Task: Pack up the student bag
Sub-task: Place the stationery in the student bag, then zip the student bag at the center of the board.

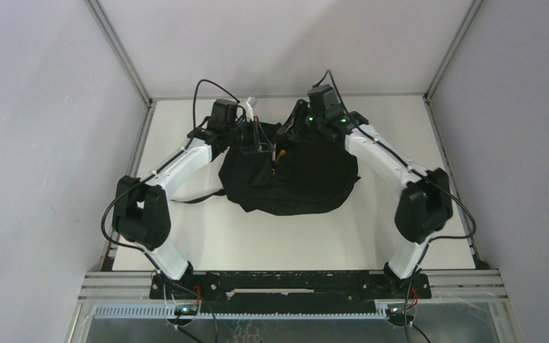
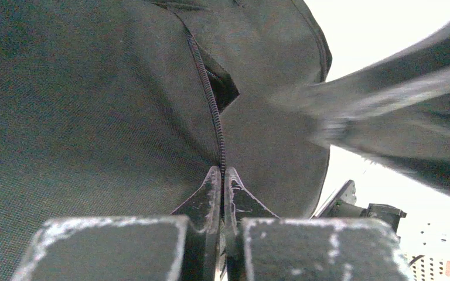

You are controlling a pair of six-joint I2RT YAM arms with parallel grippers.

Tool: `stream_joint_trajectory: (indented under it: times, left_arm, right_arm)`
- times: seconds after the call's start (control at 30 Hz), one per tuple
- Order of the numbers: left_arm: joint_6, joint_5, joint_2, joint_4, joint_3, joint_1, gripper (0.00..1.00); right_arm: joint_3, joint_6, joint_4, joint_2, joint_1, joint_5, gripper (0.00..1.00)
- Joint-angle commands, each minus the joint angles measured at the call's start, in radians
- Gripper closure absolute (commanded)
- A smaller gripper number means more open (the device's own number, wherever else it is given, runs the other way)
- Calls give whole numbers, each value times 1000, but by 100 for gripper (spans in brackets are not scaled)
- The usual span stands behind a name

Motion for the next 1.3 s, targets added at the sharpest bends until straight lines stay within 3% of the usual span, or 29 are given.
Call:
stream_joint_trajectory:
  times: [0.0, 0.1, 0.23, 0.5, 0.67, 0.97, 1.03, 1.1, 1.2, 1.27]
  left_arm:
    - [-27, 28, -30, 29, -13, 2, 100]
    - [-48, 34, -20, 42, -21, -3, 100]
    - [-50, 22, -4, 32, -10, -15, 100]
    - [-21, -11, 54, -29, 79, -76, 100]
    - [-14, -52, 124, -73, 157, -79, 100]
    - [-34, -89, 167, -94, 217, -80, 100]
    - [-22, -88, 174, -112, 238, -80, 92]
    - [-9, -90, 174, -136, 262, -80, 72]
    - [18, -92, 142, -159, 276, -77, 51]
    - [27, -78, 100, -167, 261, -59, 45]
  right_arm:
    - [-27, -174, -85, -181, -20, 243, 47]
    - [-73, -207, -177, -207, -96, 357, 42]
    - [-119, -275, -242, -182, -203, 298, 31]
    - [-185, -283, -260, -161, -262, 296, 31]
    - [-210, -287, -242, -170, -252, 281, 50]
    - [-307, -280, -187, -258, -210, 255, 59]
    - [-324, -285, -169, -287, -187, 255, 57]
    - [-331, -293, -159, -312, -159, 258, 55]
    - [-339, -300, -148, -350, -112, 274, 52]
    - [-346, -311, -138, -378, -81, 279, 52]
